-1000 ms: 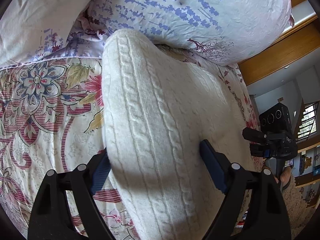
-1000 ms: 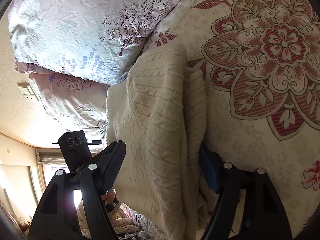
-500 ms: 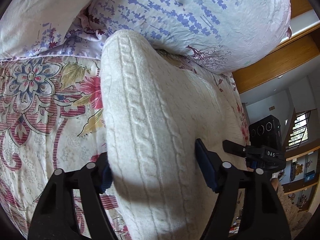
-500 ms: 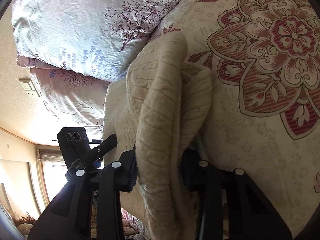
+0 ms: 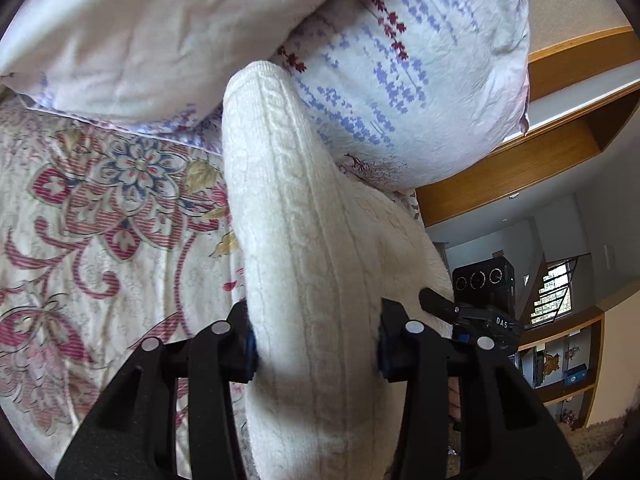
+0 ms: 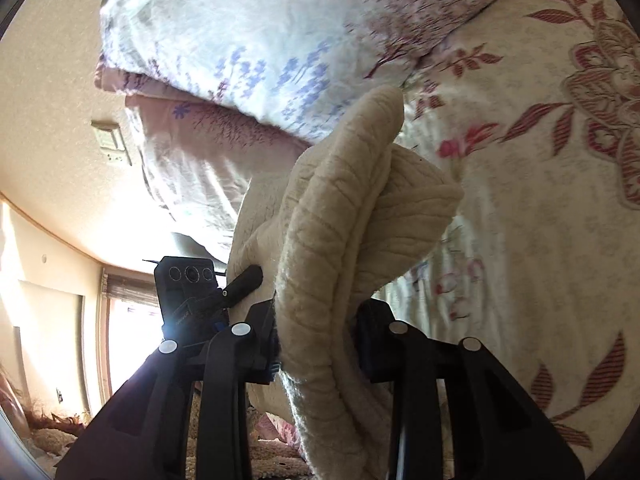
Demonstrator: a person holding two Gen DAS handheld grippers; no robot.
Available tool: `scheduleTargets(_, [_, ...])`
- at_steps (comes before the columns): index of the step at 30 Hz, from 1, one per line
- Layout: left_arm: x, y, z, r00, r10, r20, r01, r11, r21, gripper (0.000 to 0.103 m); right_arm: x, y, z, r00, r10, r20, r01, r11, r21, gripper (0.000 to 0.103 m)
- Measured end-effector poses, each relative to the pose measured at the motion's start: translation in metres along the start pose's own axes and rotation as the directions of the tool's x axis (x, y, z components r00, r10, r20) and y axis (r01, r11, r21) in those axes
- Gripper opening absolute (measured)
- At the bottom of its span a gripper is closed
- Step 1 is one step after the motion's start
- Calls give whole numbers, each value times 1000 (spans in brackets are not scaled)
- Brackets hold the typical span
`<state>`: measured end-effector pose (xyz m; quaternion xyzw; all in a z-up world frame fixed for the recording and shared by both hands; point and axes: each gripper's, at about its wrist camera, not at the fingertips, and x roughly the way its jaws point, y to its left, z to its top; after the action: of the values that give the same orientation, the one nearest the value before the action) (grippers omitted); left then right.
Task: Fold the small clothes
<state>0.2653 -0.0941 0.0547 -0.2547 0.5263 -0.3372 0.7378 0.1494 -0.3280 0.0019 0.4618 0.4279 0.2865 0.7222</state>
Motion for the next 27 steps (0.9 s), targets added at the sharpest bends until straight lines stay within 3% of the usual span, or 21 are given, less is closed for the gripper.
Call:
scheduleTargets(6, [-43, 30, -10, 996, 88, 4, -88, 996, -20, 43, 62, 30, -16, 993, -48, -112, 35, 993, -110, 30])
scheduleTargets(9, [-51, 37, -12, 995, 95, 13, -94, 995, -32, 43, 80, 44, -20, 989, -69, -129, 49, 987, -152, 30])
scheduleTargets(15, [-43, 35, -5, 997, 82, 9, -82, 997, -4, 45, 67, 54, -16, 992, -111, -58, 95, 971, -219, 30])
scheduleTargets(20, [-8, 36, -4, 987, 143, -78, -143, 990, 6, 45, 62, 31, -14, 981, -181, -66, 167, 970, -176, 30])
scheduleTargets(25, [-5, 38, 0, 989, 127, -71, -128, 992, 4, 46, 61, 31, -20, 983, -177, -57, 162, 967, -198, 30])
scheduleTargets(27, [-2, 44, 1, 986, 152, -70, -152, 988, 7, 50, 65, 30, -21, 977, -204, -59, 187, 957, -221, 30])
